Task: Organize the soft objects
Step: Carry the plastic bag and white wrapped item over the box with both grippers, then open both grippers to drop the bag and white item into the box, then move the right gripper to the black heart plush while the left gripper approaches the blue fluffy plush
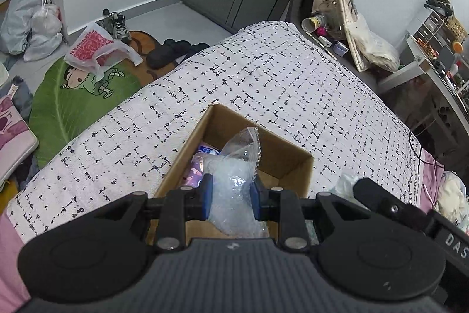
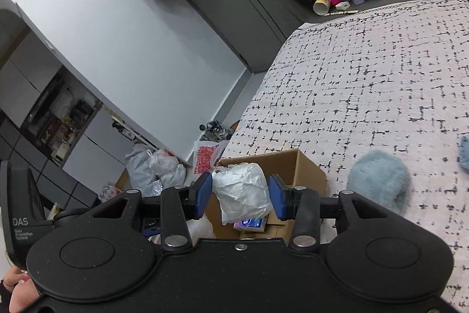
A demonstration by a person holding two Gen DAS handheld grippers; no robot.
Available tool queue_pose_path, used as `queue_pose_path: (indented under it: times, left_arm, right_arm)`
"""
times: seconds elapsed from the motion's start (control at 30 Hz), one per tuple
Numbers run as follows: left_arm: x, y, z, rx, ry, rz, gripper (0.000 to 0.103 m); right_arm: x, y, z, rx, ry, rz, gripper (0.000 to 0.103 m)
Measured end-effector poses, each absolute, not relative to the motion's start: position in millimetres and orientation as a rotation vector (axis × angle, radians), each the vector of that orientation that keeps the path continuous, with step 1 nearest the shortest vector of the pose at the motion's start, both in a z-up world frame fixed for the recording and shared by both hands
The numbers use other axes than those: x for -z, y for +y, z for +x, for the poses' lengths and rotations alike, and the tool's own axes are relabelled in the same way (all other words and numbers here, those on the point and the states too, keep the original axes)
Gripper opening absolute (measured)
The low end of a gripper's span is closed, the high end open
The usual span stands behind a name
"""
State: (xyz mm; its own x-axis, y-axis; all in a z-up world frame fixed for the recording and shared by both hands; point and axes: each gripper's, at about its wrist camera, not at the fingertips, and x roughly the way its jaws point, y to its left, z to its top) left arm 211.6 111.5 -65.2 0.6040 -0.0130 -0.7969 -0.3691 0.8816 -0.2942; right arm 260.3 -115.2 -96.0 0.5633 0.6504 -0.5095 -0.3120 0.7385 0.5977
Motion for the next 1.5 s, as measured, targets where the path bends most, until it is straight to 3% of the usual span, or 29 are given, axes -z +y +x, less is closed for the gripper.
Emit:
queue_pose_path:
  times: [0.4,0.43,0.5,0.6,0.83,1.07,1.37,1.5]
  left_arm:
    - [85.4,125.1,227.6,-0.184,0.931,-0.522,0.027]
    - [85.4,125.8,228.9,-0.182,0.93,-0.527,0.03]
    - [83.6,126.9,230.7,-0.189,0.936,-0.529,0.037]
    - [75.5,125.4,227.7,-0.183,0.911,-0.512,0.051]
    - [63.0,112.9,222.4,-0.168,0.908,-0.475,0.054]
    - [53.2,93.8,213.7,-0.179,0.92,-0.418,0.076]
    - [42.4,67.9,202.2,-0.171,0.944,-0.353,0.077]
    - [37.0,53.7,197.9,-0.169,0.929,-0.325,0.083]
  right_arm:
    - [94.0,-80.4,283.2,-0.564,0.81,0.427,0.045]
    - [94.4,-78.1,287.2,-0.567,0.812,0.433,0.048]
    - [97.2,-76.3,292.8,-0.542,0.841,0.43,0.065]
    - [96.9,-80.3,291.2,-0.543,0.838,0.416,0.065]
    - [94.8,-100.4,276.4,-0.52,0.86,0.387,0.065]
    - [87.5,-122.0,263.5,-0.502,0.873,0.351,0.066]
    - [77.2,-154.8,248.2,-0.48,0.877,0.319,0.075]
    - [72.8,-175.9,241.5,-0.465,0.868,0.315,0.088]
